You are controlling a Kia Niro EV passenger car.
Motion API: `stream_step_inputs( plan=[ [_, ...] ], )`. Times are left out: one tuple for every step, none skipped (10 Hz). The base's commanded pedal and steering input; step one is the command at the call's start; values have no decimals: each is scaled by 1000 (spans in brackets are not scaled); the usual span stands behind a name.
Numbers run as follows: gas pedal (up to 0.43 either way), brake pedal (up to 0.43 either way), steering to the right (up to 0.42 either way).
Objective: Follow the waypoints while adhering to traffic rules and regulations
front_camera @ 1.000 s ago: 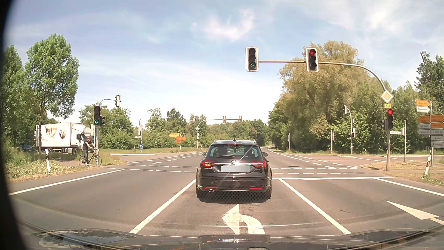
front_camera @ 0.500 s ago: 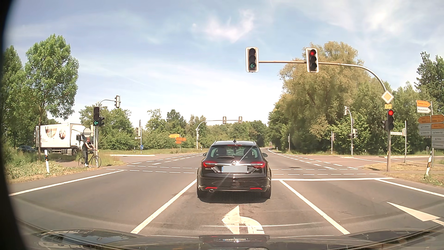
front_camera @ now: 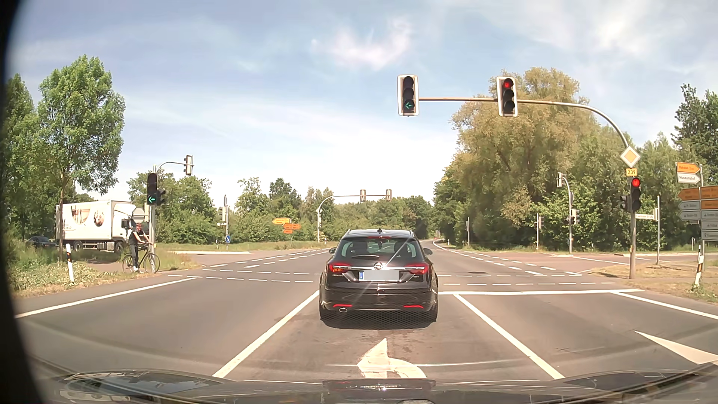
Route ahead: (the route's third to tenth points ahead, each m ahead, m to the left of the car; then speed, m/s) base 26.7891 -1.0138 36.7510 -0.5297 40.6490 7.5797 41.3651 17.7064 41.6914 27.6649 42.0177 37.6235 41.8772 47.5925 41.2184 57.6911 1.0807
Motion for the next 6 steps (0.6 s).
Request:
stream_step_inputs(
  plan=[
    [260, 0, 4],
    [260, 0, 4],
    [260, 0, 4],
    [260, 0, 4],
    [260, 0, 4],
    [260, 0, 4]
  ],
)
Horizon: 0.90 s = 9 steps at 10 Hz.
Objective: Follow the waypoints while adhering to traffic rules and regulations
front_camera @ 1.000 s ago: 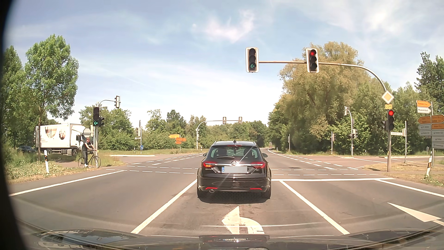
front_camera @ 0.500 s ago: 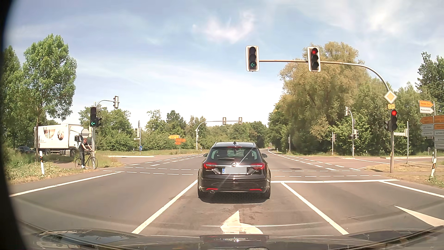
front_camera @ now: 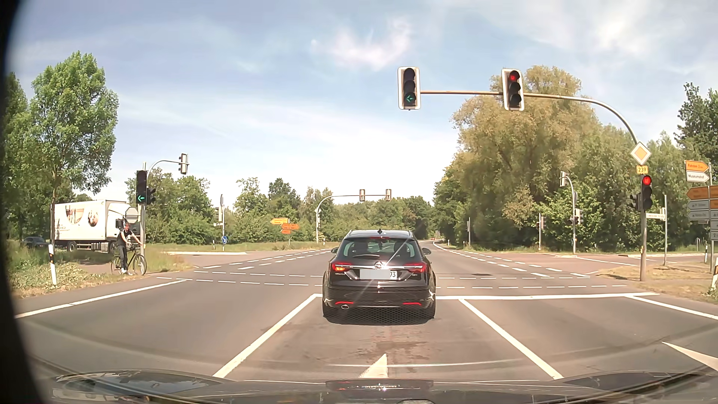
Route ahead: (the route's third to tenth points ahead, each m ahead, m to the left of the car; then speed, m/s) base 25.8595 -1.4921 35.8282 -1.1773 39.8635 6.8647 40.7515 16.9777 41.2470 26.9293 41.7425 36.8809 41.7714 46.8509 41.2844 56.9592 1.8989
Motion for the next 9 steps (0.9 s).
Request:
stream_step_inputs(
  plan=[
    [268, 0, 4],
    [268, 0, 4],
    [280, 0, 4],
    [287, 0, 4],
    [287, 0, 4],
    [287, 0, 4],
    [287, 0, 4],
    [287, 0, 4],
    [287, 0, 3]
  ],
)
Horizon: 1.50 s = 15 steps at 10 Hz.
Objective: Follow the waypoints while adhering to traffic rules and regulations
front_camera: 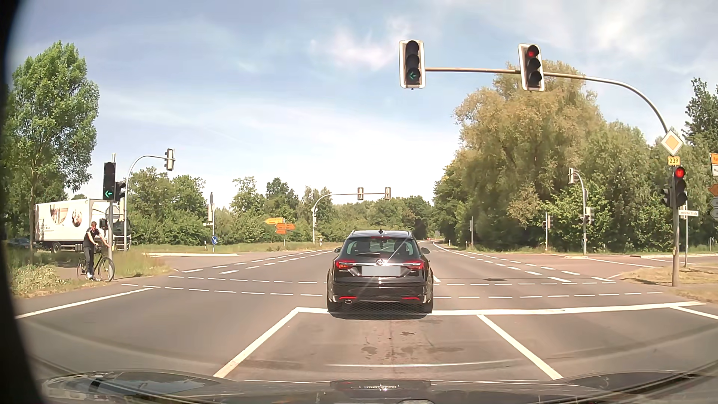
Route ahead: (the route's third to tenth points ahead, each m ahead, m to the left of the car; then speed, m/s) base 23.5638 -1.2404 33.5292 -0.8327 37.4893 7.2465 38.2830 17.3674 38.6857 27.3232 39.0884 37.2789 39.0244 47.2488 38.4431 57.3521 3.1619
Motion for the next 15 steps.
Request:
stream_step_inputs(
  plan=[
    [287, 0, 3],
    [287, 0, 3],
    [287, 0, 4],
    [287, 0, 4],
    [287, 0, 5],
    [287, 0, 6],
    [287, 0, 7],
    [268, 0, 8],
    [240, 0, 8],
    [240, 0, 8],
    [220, 0, 8],
    [220, 0, 8],
    [209, 0, 8],
    [209, 0, 8],
    [209, 0, 8]
  ],
)
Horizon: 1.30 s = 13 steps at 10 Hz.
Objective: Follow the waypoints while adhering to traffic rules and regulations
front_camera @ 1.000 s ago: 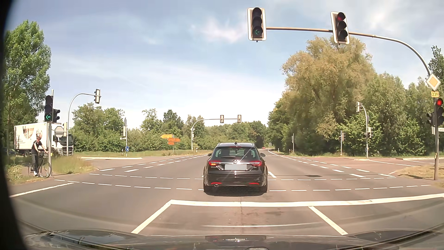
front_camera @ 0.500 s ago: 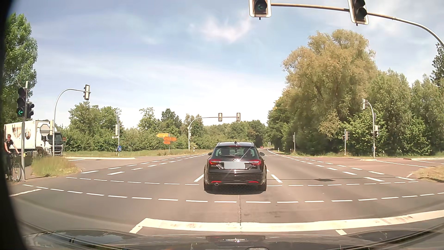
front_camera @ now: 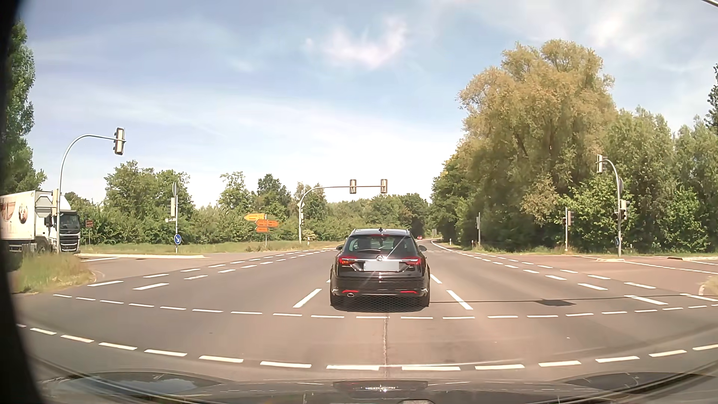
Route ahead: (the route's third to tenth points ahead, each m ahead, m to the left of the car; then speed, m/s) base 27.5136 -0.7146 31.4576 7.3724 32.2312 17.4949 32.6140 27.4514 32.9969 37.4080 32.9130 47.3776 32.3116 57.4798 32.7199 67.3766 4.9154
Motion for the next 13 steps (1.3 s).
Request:
stream_step_inputs(
  plan=[
    [209, 0, 7],
    [189, 0, 7],
    [189, 0, 7],
    [189, 0, 7],
    [189, 0, 8],
    [189, 0, 8],
    [189, 0, 6],
    [189, 0, 5],
    [189, 0, 5],
    [189, 0, 5],
    [189, 0, 5],
    [189, 0, 5],
    [189, 0, 4]
  ],
)
